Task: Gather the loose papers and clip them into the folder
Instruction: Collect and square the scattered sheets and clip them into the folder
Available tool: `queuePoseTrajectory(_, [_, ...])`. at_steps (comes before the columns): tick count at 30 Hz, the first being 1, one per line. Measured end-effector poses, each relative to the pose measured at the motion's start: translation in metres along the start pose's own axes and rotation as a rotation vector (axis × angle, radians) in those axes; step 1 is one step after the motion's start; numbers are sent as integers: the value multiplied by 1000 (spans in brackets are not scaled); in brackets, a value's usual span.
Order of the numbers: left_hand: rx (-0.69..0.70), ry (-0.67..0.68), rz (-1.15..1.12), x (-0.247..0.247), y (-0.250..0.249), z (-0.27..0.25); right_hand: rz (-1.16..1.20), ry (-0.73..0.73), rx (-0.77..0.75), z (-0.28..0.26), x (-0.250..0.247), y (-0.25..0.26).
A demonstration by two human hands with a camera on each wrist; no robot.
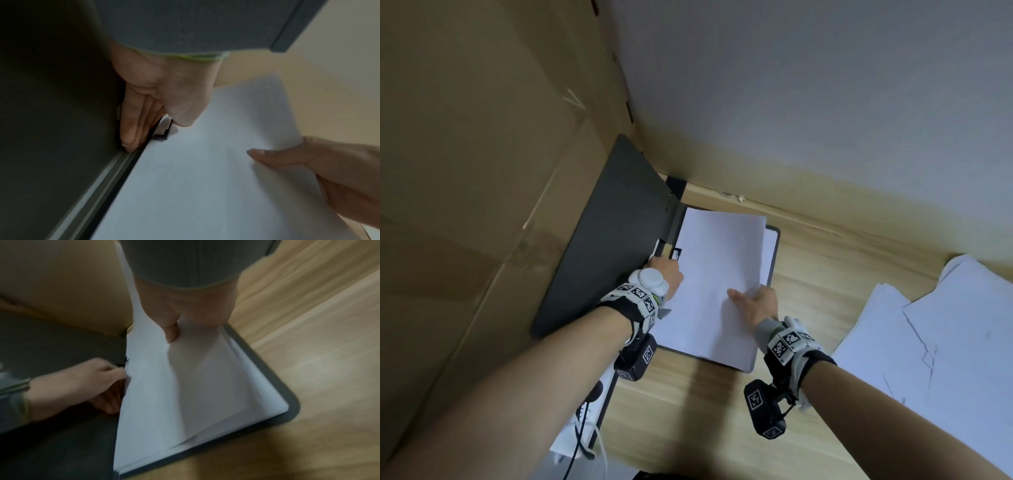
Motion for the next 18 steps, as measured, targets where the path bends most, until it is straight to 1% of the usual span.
queuePoseTrajectory(1, [-24,79,25,5,4,1,-8,4,-12,-1,4,2])
queuePoseTrajectory(2, [-50,89,36,5,8,1,-7,4,-17,1,6,2])
queuePoseTrajectory(3, [-61,56,2,3,8,0,-5,3,-14,3,7,1])
queuePoseTrajectory(5, [-41,-58,-17,-6,5,-4,12,4,-6,4,6,-2])
queuePoseTrajectory(7, [-47,-149,-86,-13,1,-6,36,6,3,2,-4,-7])
queuePoseTrajectory(9, [-61,-128,-129,-17,4,-6,47,22,-5,3,-11,-11])
queuePoseTrajectory(10, [-74,-109,-148,-17,6,-6,58,12,-20,3,-18,-13])
queuePoseTrajectory(12, [-69,-99,-94,-22,3,-13,120,-36,-7,3,-44,-23])
queuePoseTrajectory(13, [-79,-118,-86,-24,0,-17,157,-58,12,2,-59,-30])
queuePoseTrajectory(16, [-103,-207,-49,-33,-11,-26,196,-112,-11,7,-100,-50])
queuePoseTrajectory(18, [-132,-226,-26,-39,-32,-33,243,-143,-26,4,-133,-67])
Point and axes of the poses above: each hand's wrist, its own z-axis towards the middle knuckle, its own x-axis out of the palm, y = z × x, the point moved 8 cm from there along z, towards the middle knuckle, and after that the axes turned 6 degrees about z, right-handed, at the moved point
